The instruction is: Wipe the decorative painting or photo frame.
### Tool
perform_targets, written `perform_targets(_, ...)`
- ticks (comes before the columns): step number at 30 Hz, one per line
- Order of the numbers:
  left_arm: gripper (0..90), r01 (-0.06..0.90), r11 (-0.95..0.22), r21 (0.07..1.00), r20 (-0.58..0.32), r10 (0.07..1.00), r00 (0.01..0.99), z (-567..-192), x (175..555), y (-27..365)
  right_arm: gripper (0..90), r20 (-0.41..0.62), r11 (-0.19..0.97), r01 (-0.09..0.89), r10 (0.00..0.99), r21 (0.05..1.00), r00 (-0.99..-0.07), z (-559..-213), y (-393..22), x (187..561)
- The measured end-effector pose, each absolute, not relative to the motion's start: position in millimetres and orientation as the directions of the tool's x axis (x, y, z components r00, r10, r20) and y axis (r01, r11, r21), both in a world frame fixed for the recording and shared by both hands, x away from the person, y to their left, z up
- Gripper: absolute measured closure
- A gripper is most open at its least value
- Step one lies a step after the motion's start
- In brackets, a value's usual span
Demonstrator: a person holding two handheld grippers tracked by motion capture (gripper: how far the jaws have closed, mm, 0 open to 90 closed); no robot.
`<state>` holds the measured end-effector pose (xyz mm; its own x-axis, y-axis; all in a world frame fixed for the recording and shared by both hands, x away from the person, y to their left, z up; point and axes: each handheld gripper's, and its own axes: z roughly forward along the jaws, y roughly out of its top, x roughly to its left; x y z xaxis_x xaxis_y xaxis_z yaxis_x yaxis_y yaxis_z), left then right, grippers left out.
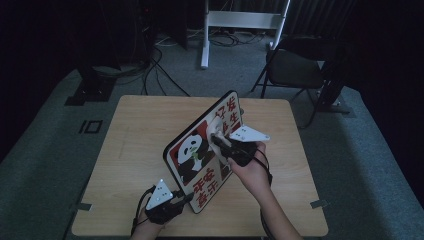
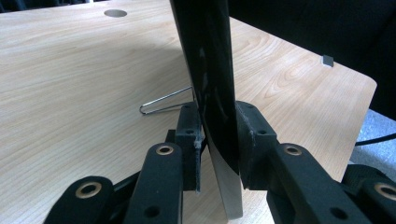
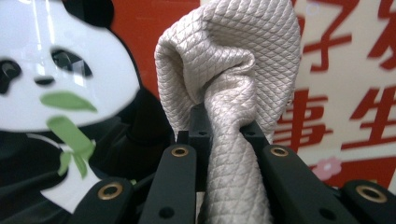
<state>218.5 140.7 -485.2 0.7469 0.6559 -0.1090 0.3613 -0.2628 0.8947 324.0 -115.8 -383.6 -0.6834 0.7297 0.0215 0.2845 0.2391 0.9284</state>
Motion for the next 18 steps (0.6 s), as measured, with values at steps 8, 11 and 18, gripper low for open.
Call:
perform_targets(8,73.6,0.364,-0.264,0.893,-0.112,0.654,0.748,-485,218,140,80.9,0.032,0.246,0.310,0.734,0.918,-0.679,-397,-120,323)
perform_targets(11,73.5,0.366,-0.264,0.892,-0.114,0.653,0.749,-485,218,140,80.9,0.036,0.248,0.319,0.736,0.915,-0.676,-402,-122,323)
perform_targets(18,73.4,0.365,-0.265,0.893,-0.113,0.651,0.750,-485,219,140,80.9,0.047,0.260,0.349,0.740,0.900,-0.671,-416,-127,322)
